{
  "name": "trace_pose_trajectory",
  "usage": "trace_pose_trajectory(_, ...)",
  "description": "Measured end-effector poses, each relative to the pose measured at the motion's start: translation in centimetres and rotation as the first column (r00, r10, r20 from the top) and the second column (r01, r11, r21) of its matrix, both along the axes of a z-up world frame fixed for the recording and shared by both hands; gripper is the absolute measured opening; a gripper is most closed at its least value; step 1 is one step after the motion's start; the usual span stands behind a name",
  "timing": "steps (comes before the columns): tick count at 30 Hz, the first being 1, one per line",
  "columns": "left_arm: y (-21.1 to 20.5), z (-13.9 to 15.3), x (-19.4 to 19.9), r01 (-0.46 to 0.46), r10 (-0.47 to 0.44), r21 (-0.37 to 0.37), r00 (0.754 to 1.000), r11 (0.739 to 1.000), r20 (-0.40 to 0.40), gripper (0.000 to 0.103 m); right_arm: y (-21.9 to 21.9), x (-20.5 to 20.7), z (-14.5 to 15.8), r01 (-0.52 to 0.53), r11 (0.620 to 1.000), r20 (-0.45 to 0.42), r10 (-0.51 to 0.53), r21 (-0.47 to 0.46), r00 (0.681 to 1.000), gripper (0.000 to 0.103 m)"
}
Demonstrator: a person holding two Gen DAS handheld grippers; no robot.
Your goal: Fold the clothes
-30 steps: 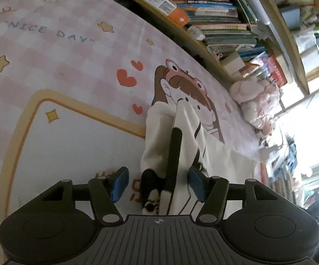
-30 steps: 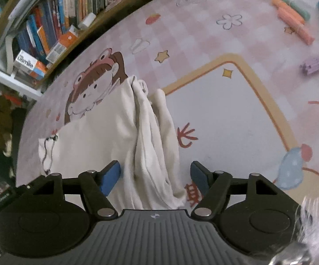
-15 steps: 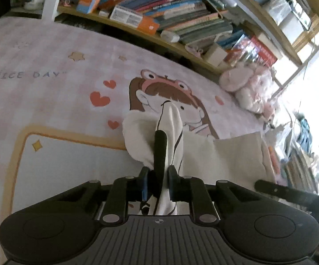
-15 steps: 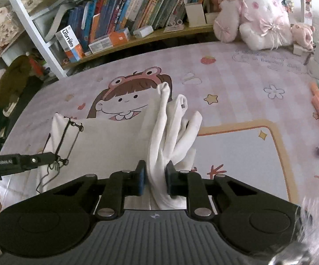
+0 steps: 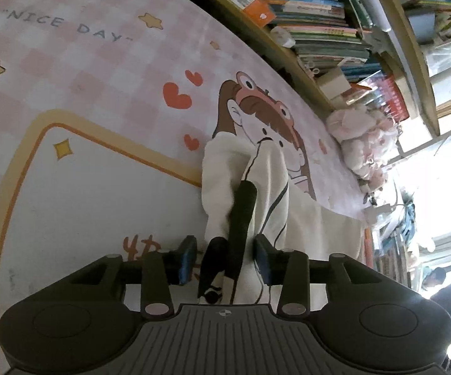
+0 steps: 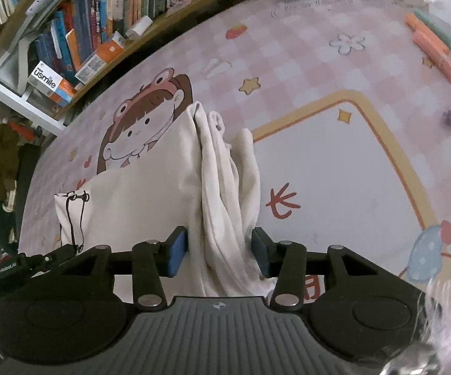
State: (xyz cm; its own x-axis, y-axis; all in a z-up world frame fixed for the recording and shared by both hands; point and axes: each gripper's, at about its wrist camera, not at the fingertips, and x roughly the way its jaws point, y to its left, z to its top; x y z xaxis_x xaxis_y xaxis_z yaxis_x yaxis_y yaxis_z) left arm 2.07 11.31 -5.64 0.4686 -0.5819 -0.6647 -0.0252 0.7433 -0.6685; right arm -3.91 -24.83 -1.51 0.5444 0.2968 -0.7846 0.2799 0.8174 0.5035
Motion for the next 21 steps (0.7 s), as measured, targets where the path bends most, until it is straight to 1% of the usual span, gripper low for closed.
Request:
trace_pose_trajectory(6,-0.7,-0.2,0.2,-0.004,0.004,-0.021,1.000,1.000,0.016,0.040,0.2,0.5,-0.5,-0.003,1.000,0.003,0.003,0.025,1.000,0.044)
trace_pose_trajectory(9,-0.9,-0.4,0.4,-0.004,0.005,-0.030,1.000,1.000,0.020,0.036,0.1,0.9,-0.7,-0.012,0.999,0.007,0.012,0.046,1.000,0.042)
trace_pose_trajectory(10,-0.9,-0.4,0.4,-0.005,0.005,-0.031,1.000,1.000,0.020,0.032,0.2,1.1,-0.7,-0.020,0.999,0.005,0.020,0.046,1.000,0.041)
trace_pose_trajectory(11,-1.0,-0.5,0.5,-0.004,0.004,-0.027,1.000,1.000,0.021,0.028,0.3,1.3,-0.8,-0.028,0.999,0.003,0.028,0.045,1.000,0.037)
trace_pose_trajectory(12,-1.0,-0.5,0.5,-0.003,0.004,-0.024,1.000,1.000,0.021,0.027,0.4,1.4,-0.8,-0.039,0.998,0.000,0.039,0.044,0.999,0.033)
trace_pose_trajectory(14,-1.0,-0.3,0.4,-0.004,0.005,-0.024,1.000,1.000,0.028,0.020,0.7,1.3,-0.8,-0.059,0.998,-0.001,0.059,0.038,0.998,0.028)
trace_pose_trajectory(16,-1.1,-0.1,0.3,-0.005,0.006,-0.024,0.999,1.000,0.035,0.017,0.9,1.0,-0.5,-0.069,0.997,0.016,0.068,0.028,0.998,0.024)
trace_pose_trajectory(18,-1.1,0.2,0.2,-0.005,0.006,-0.030,0.999,1.000,0.044,0.016,0.9,0.7,-0.1,-0.064,0.998,0.037,0.063,0.026,0.997,0.021)
trace_pose_trajectory(21,-0.9,1.0,0.0,-0.002,0.005,-0.047,0.998,0.999,0.061,0.016,0.9,0.3,0.8,-0.060,0.998,0.067,0.058,0.025,0.996,0.020)
